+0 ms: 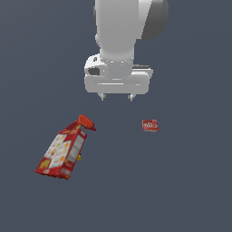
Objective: Pick up a designated object from a clutter of objects.
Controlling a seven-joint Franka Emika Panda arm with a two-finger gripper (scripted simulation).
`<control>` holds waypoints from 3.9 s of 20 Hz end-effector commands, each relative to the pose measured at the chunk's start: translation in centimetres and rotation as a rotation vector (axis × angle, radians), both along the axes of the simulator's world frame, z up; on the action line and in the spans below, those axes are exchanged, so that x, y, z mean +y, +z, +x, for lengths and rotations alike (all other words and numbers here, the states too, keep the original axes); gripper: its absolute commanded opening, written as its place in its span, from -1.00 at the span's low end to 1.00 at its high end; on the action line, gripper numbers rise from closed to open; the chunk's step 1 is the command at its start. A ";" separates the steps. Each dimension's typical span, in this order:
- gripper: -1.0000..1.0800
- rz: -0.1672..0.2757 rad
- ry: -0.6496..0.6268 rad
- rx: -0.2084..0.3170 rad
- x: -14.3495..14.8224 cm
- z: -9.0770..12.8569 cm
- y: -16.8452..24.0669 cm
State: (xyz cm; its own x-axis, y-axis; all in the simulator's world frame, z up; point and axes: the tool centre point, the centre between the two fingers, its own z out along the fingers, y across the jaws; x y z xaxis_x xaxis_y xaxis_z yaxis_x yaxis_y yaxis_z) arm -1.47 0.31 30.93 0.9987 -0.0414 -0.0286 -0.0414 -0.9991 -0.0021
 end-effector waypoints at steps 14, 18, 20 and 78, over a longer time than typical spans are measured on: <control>0.92 -0.034 -0.010 -0.003 -2.5 0.3 -0.2; 0.92 -0.034 0.012 -0.003 -2.1 0.4 -0.6; 0.92 -0.036 0.034 -0.003 -1.8 0.5 -0.9; 0.92 0.019 1.533 -0.024 20.2 -7.8 -25.3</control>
State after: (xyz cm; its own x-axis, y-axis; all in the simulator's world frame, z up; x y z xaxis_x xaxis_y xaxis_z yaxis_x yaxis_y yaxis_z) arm -9.19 20.53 5.99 0.0795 0.9968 -0.0008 0.9968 -0.0795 0.0003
